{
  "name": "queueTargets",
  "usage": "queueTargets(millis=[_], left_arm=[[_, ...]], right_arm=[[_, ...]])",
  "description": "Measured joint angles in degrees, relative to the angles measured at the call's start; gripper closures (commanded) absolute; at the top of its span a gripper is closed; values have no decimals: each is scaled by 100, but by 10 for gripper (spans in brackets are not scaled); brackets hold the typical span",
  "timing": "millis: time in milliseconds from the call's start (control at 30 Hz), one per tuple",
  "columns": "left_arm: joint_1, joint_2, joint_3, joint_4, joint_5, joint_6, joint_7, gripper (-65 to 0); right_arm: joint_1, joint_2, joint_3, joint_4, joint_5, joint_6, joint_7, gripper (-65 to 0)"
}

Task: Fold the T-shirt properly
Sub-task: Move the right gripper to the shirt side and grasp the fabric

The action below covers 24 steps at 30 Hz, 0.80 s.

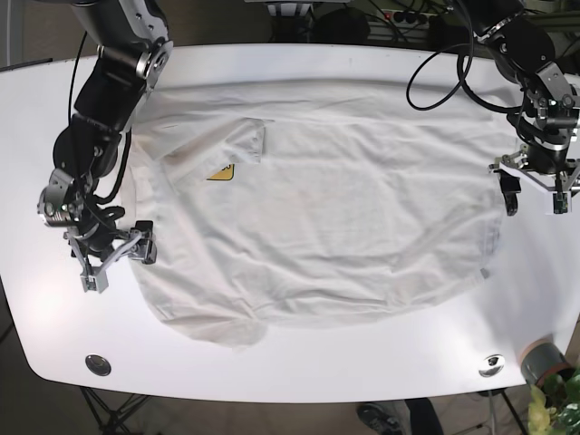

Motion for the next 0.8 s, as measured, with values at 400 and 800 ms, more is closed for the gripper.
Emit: queueTargets(millis=[400,800], left_arm=[[-22,-17,-17,0,4,20,-2,-464],[-22,-33,-48,0,0,20,0,-464]], right_arm=[[1484,776,-964,-3663,4,-164,2341,-523],[1346,723,-933,-4496,-879,-190,3274,-523]])
